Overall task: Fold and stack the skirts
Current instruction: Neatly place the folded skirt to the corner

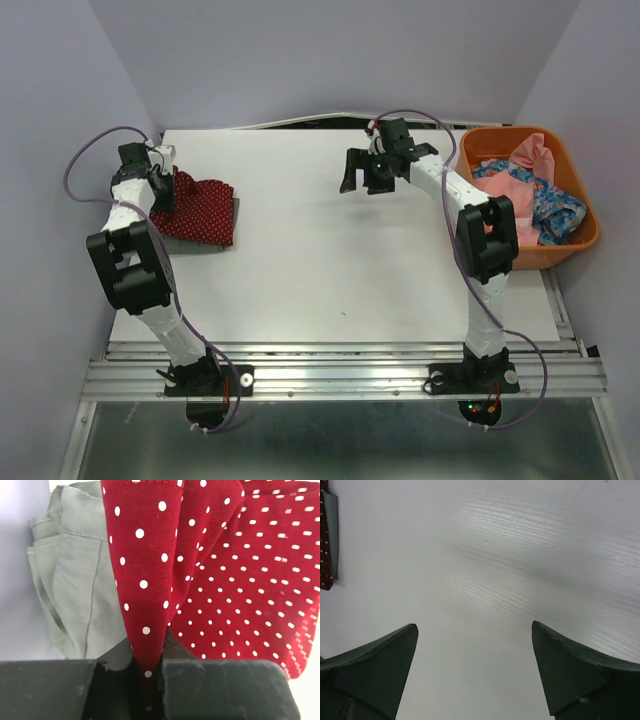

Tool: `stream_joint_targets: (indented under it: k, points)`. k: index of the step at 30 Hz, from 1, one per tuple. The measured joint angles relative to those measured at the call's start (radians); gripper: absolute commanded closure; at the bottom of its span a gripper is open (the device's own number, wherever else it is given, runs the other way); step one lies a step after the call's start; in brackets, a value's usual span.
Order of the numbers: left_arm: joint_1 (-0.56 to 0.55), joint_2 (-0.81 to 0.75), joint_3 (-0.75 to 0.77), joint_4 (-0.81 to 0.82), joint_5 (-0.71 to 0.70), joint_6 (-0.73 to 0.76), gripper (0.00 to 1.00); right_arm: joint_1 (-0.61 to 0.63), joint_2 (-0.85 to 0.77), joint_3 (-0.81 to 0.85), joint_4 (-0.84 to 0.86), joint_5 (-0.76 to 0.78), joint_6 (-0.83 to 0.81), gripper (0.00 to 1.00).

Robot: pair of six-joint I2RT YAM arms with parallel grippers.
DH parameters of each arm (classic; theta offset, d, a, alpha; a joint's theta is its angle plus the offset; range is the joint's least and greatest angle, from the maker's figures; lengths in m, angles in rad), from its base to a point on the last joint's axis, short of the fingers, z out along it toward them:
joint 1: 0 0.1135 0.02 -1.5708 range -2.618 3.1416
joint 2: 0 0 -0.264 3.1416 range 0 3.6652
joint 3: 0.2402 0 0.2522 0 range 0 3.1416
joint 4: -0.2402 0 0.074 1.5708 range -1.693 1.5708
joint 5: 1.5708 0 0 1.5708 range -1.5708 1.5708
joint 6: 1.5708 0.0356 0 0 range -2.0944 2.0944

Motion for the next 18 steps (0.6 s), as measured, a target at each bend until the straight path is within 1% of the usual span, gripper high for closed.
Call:
stream_joint_targets:
  k: [1, 3, 4, 6, 7, 8, 9, 12, 13, 18]
  points:
    - [0.000, 0.010, -0.003, 0.013, -0.011, 0.007, 0.88, 0.000, 0.000, 0.000, 0.000, 0.000, -0.002, 0.00]
    - [0.000, 0.022, -0.007, 0.033, -0.026, 0.016, 0.80, 0.000, 0.000, 0.000, 0.000, 0.000, -0.006, 0.00]
    - [0.000, 0.030, -0.007, 0.043, -0.033, 0.022, 0.73, 0.000, 0.000, 0.000, 0.000, 0.000, -0.008, 0.00]
    - [0.000, 0.042, -0.007, 0.057, -0.046, 0.026, 0.65, 0.000, 0.000, 0.000, -0.001, 0.000, -0.018, 0.00]
    - [0.000, 0.048, -0.007, 0.063, -0.054, 0.033, 0.58, 0.000, 0.000, 0.000, -0.002, 0.000, -0.020, 0.00]
    - [0.000, 0.051, -0.007, 0.067, -0.061, 0.037, 0.54, 0.000, 0.000, 0.000, -0.003, 0.001, -0.025, 0.00]
    - [0.000, 0.053, -0.007, 0.070, -0.071, 0.040, 0.45, 0.000, 0.000, 0.000, -0.004, 0.002, -0.030, 0.00]
    - [0.000, 0.052, -0.007, 0.072, -0.097, 0.044, 0.42, -0.005, 0.000, 0.000, -0.007, 0.002, -0.043, 0.00]
    - [0.001, 0.050, -0.007, 0.073, -0.110, 0.044, 0.31, -0.005, 0.000, 0.000, -0.008, 0.002, -0.047, 0.00]
    - [0.006, -0.002, -0.016, 0.069, -0.169, 0.050, 0.31, -0.017, 0.000, 0.000, -0.009, 0.002, -0.052, 0.00]
